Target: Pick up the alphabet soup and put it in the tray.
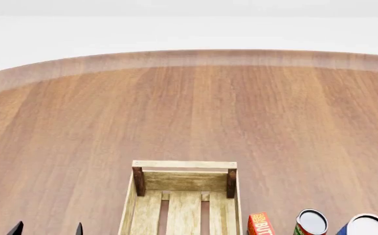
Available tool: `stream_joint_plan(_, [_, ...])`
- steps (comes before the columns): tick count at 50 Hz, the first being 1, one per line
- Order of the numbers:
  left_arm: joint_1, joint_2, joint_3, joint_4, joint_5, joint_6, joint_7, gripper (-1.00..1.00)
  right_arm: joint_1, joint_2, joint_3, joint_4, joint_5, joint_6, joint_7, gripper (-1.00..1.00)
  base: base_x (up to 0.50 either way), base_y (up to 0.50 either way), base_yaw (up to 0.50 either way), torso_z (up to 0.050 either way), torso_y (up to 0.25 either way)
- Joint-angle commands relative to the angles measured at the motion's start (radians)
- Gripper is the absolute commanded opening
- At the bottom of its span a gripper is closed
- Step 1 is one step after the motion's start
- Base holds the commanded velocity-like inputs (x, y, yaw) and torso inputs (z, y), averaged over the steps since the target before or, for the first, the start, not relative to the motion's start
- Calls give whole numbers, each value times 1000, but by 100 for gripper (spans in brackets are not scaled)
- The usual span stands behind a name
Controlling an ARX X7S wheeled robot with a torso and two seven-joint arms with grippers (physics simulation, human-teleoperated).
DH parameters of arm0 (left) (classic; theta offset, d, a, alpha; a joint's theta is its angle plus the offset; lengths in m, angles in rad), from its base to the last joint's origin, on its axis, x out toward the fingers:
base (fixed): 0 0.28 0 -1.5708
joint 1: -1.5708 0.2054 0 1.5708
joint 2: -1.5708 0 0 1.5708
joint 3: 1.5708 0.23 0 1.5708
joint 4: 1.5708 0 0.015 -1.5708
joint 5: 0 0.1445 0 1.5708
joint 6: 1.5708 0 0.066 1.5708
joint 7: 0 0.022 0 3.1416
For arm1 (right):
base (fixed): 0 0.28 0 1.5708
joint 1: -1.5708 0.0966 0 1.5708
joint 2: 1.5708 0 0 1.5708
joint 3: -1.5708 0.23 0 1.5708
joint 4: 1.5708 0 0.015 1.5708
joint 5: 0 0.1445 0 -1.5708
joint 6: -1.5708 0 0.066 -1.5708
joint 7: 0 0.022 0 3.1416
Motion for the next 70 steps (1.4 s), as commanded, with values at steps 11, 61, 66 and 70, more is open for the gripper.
stream_joint_plan(11, [0,-6,6,2,-5,4,-6,100,182,-7,-141,-8,7,51,23,-100,0,0,0,0,1])
stream_joint_plan(61, [-1,-18,17,12,-22,7,-15,100,512,-185,-593,261,-93,-61,-12,-100,0,0,0,0,1])
stream_joint_plan(66, [-1,-20,18,15,-24,5,-17,100,529,-203,-626,314,-110,-93,-27,-100,0,0,0,0,2])
stream_joint_plan(70, [-1,-21,18,15,-26,5,-17,100,540,-218,-646,354,-118,-114,-38,-100,0,0,0,0,0])
